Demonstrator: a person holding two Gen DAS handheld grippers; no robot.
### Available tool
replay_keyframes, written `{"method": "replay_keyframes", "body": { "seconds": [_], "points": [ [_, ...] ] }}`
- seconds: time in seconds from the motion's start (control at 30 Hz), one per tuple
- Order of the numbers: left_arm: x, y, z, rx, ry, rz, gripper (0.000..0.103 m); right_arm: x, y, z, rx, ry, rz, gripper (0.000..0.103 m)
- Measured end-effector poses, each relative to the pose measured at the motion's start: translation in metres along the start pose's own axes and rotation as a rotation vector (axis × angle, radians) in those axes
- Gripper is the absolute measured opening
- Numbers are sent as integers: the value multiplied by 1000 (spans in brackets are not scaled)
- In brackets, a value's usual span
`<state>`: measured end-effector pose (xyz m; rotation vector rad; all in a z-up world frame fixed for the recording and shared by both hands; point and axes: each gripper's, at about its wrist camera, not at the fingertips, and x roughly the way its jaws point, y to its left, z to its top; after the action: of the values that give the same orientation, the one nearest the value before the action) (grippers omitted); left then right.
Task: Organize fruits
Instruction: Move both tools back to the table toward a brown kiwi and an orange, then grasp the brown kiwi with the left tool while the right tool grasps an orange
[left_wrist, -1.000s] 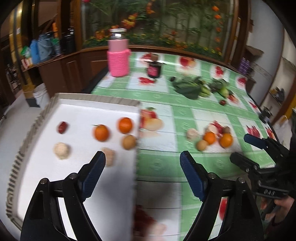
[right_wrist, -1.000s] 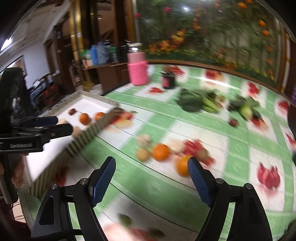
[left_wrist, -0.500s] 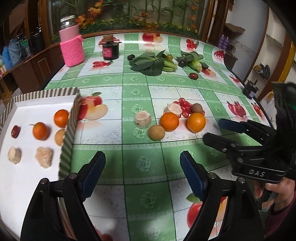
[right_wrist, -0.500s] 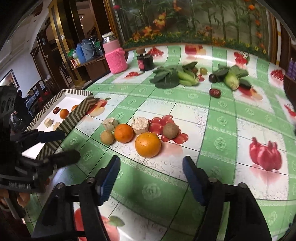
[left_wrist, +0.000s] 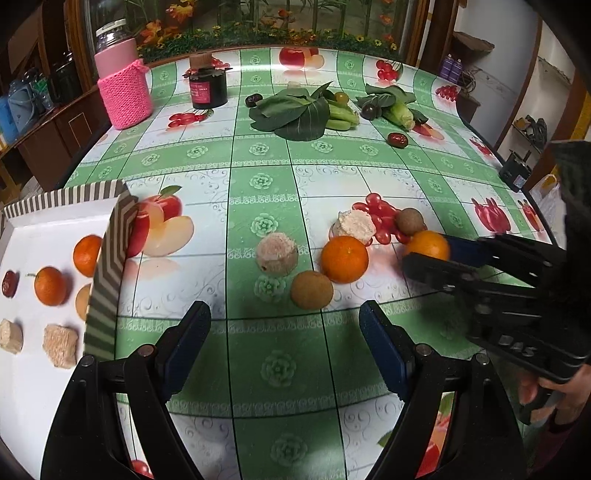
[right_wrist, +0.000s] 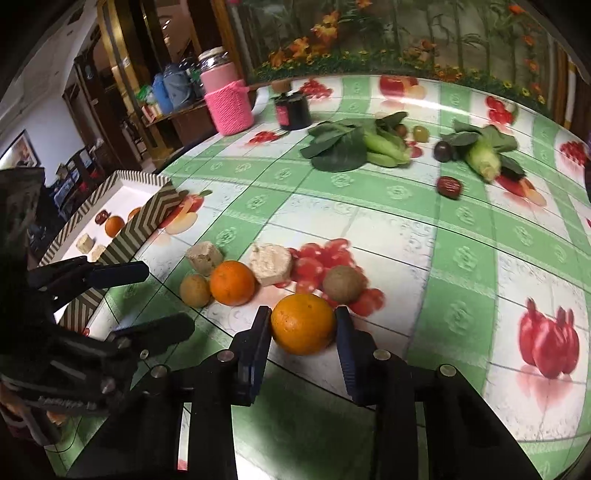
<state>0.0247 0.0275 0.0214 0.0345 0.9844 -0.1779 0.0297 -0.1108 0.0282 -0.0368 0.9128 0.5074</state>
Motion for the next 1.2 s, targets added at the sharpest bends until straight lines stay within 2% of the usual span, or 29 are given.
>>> {"method": "replay_keyframes", "body": {
  "seconds": [0.07,0.13,0.2,0.3,0.33,0.37,0.57,0.9,1.2],
  "points": [
    [4,-2,2,5,2,13,82,-6,-7,-1,20,-5,5,35],
    [6,-4,4,12,5,10,76,-9,-10,-2,31,-12,10,35],
    [10,-7,4,32,12,13,56,-9,-9,-2,29,-8,21,35],
    [12,-8,3,46,0,34,33,-7,-7,-3,19,1,30,35],
    [12,-5,4,36,-1,26,30,-7,-6,-3,17,2,33,35],
    [11,-4,4,28,-2,29,22,-8,-6,-4,17,2,35,35],
    [2,6,-3,-8,-6,27,22,-18,-1,-4,18,-19,37,35],
    [-42,20,-21,-57,-70,12,22,-36,26,-13,-4,-46,49,35],
    [-76,67,-38,-111,-107,83,22,-35,68,-8,-59,-49,86,35]
  ]
}}
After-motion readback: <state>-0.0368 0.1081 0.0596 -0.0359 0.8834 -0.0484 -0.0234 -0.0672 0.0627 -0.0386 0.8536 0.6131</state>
